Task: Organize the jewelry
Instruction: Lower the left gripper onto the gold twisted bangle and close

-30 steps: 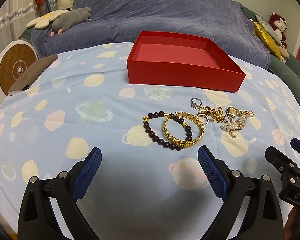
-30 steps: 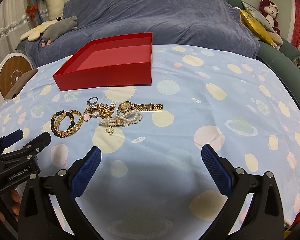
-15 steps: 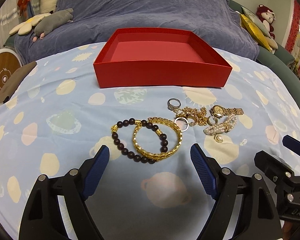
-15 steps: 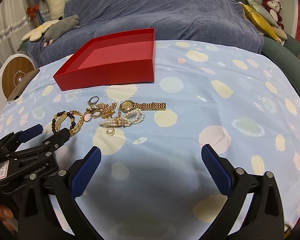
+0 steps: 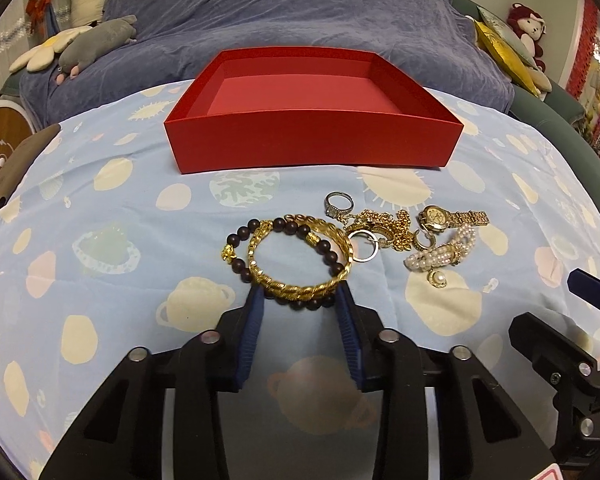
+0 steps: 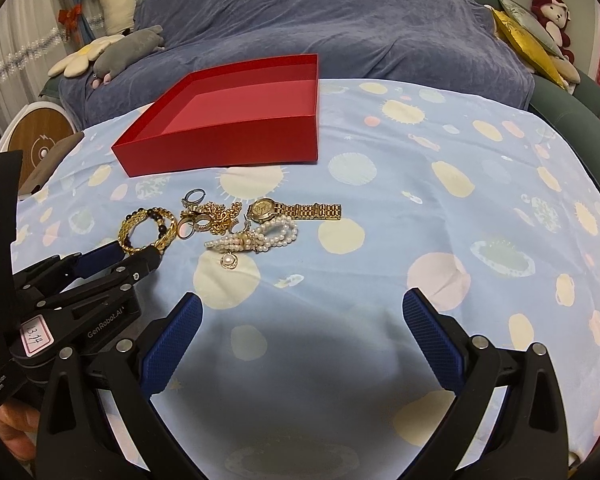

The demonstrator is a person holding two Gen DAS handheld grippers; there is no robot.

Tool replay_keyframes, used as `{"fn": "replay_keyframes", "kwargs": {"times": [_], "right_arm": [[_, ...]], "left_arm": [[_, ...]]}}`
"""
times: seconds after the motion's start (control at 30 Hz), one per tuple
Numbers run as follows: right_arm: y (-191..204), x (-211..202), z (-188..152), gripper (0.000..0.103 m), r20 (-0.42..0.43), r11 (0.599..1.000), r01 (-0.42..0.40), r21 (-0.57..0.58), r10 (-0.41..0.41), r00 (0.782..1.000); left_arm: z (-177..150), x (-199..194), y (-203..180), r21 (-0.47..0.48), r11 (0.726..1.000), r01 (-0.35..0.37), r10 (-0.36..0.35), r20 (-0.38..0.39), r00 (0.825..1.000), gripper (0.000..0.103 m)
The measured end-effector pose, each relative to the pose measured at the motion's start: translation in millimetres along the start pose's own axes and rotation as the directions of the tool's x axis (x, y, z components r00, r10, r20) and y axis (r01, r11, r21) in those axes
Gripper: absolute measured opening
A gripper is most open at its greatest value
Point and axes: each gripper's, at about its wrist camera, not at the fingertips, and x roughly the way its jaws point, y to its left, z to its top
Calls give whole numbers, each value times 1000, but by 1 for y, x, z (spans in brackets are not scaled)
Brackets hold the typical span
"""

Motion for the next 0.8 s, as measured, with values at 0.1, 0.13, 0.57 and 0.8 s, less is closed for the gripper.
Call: {"fn": "replay_keyframes", "kwargs": {"times": [0.1,0.13,0.57,0.8], "right_arm": [[-2,2,0,98,-5,1000,-2,11,2,1000],[-2,3,0,98,-7,1000,-2,15,2,1000],[1,3,2,98,0,1000,2,6,-2,1000],[-1,6,5,98,-2,1000,1,13,-1,1000]], "left_arm": [[1,-4,2,-6,999,41,-41,-3,999,13],[1,-4,2,-8,999,41,-41,-4,999,13],[19,13,-10,4,998,-63,62,24,998,72],[22,19,-9,8,999,-49,48,32,998,54]]}}
